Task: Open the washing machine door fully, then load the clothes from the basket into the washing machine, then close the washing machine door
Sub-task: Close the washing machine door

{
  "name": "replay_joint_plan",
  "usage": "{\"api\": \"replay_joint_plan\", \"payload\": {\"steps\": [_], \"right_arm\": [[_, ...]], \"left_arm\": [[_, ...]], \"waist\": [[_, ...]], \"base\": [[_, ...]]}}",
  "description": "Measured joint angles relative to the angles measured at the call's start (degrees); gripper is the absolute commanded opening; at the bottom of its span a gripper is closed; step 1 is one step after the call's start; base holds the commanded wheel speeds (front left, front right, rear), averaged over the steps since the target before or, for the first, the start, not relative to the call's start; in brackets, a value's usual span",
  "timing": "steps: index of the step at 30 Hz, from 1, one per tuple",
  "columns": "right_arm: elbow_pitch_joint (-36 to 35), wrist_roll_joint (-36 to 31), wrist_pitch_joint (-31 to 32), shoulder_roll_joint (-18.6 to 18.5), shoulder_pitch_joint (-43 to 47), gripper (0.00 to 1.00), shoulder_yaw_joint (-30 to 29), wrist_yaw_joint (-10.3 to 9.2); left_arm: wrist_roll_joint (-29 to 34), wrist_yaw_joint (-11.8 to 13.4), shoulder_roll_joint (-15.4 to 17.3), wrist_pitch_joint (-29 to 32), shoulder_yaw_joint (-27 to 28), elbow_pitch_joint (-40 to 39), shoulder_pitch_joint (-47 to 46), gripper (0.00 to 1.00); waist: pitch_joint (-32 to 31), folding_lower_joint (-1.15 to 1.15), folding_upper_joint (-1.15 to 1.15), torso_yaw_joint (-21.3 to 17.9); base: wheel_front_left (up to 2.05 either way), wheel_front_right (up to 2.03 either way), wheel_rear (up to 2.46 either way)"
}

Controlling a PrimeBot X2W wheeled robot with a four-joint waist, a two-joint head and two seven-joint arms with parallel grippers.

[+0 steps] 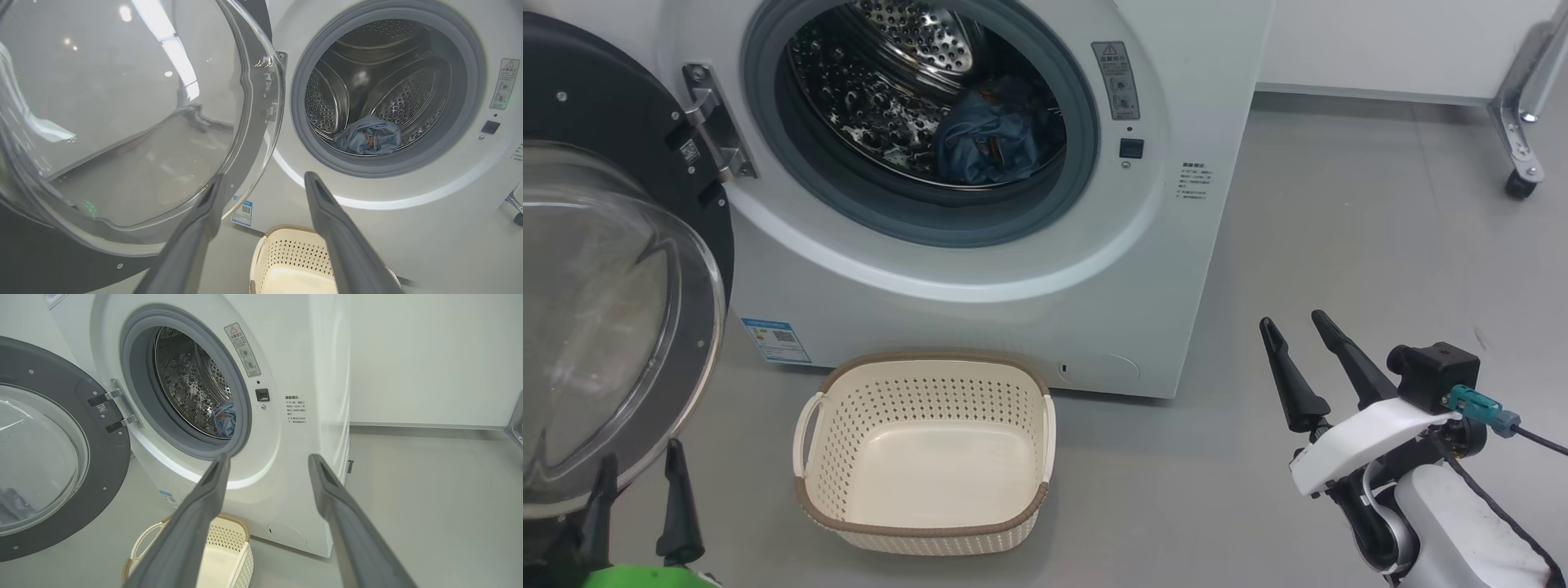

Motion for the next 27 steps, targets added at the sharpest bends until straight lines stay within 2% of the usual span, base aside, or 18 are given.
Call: {"api": "replay_joint_plan", "payload": {"steps": [27], "right_arm": [[-0.1,0.6,0.0,0.6,1.0,1.00,0.0,0.00]], "left_arm": [[0.4,1.9,-0.6,0.0,0.9,1.4,0.0,1.00]], "waist": [[-0.8,0.00,0.00,12.3]], "base": [[0.00,0.00,0.00]]}}
